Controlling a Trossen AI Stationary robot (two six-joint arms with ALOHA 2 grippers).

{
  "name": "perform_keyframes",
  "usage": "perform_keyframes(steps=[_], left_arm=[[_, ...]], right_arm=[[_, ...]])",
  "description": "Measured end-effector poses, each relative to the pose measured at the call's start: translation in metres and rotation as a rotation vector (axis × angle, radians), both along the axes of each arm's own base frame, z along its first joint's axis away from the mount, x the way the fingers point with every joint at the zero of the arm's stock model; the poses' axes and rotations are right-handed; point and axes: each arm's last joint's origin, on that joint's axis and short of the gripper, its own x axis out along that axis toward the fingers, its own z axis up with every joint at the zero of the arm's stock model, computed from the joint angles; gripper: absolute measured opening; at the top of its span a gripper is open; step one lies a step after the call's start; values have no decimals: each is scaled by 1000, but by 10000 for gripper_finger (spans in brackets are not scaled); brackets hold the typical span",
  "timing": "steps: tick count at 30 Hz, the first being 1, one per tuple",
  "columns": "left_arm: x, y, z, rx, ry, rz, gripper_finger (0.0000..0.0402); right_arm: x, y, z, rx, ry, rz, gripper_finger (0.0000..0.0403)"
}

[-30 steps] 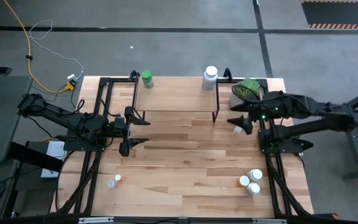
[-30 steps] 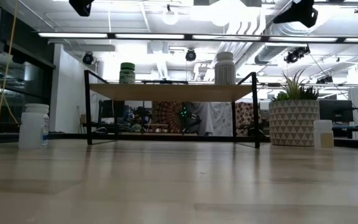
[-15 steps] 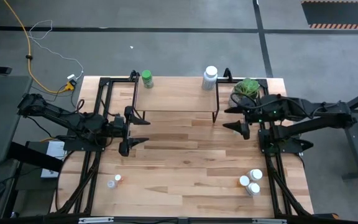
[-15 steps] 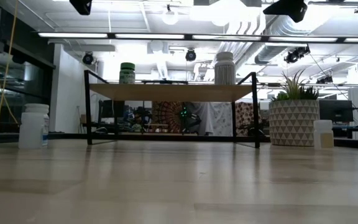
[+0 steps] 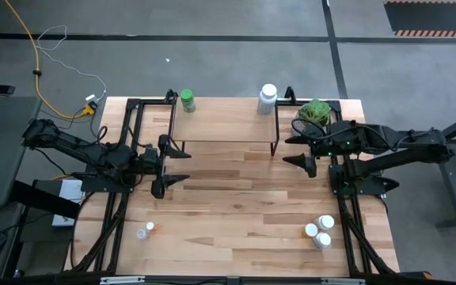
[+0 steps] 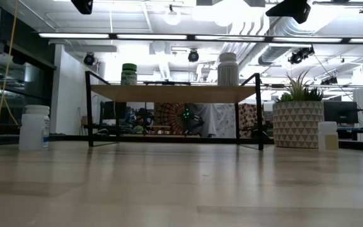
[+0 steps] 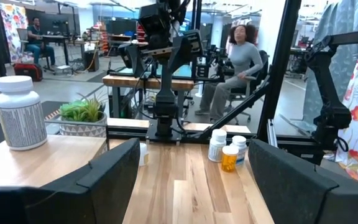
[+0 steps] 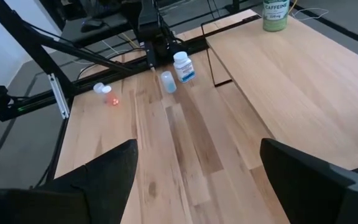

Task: Pick and place medicine bottles onto shelf by color
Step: Put the top left transparent bottle on the shelf

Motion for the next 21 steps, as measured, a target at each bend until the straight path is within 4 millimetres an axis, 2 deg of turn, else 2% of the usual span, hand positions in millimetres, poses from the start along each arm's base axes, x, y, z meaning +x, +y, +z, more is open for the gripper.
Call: perform_keyframes(steps=[9,15,21], left_arm=[[1,-1,0,-13,-8,-19,291],[4,-1,-4,-62,20,-22,291],[7,-2,-9,-64,53,-32,291]], right_arm=[[0,0,0,-41,6,19,330],[-4,0,-10,-37,113,18,330],[0,9,-47,-15,138,61,330]])
